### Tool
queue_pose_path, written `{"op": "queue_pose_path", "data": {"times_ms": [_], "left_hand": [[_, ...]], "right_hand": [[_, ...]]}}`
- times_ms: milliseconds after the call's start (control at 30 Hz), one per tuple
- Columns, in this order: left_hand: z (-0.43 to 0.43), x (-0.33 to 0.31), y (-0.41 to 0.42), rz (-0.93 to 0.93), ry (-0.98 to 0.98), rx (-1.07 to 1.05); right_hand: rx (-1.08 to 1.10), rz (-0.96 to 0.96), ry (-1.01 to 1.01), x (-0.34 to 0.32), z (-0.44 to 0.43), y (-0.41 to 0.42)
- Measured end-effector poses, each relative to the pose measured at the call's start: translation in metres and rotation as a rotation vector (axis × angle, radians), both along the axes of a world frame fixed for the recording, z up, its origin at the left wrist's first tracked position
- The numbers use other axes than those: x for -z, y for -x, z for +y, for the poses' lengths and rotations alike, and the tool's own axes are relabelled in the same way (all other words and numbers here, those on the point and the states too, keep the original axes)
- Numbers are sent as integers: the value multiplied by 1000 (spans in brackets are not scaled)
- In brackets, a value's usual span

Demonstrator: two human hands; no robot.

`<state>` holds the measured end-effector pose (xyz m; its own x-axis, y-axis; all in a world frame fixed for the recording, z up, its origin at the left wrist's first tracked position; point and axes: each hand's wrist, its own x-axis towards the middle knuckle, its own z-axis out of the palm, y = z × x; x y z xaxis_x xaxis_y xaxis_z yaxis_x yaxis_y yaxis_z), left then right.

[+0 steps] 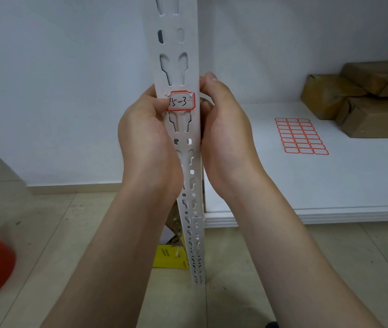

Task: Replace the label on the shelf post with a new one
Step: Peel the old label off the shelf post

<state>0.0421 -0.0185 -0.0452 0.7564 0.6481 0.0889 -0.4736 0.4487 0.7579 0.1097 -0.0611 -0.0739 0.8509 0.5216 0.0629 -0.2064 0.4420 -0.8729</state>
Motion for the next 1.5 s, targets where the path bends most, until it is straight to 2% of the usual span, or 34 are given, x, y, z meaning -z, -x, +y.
{"op": "queue_pose_path", "data": {"times_ms": [533,633,733,833,1000,1067,1200,1500], "left_hand": [[6,2,-4,13,-7,20],[8,7,-8,131,-134,-111],[9,11,-9,133,-172,-120],[7,20,-5,142,-356,-276],[25,56,5,138,-1053,-860],[37,66,5,141,-1250,-1018],[44,67,5,176,-1325,-1154],[49,57,9,118,-1340,-1186]], "right_hand": [[10,-35,31,-1,-3,2],[6,-36,18,-2,-3,3],[0,-37,4,-2,-5,4],[-16,-50,-10,-4,-10,6],[-13,-88,27,-6,-17,9],[-10,-99,47,-7,-18,11],[-6,-105,62,-7,-18,12],[23,-135,83,-3,-12,8]]}}
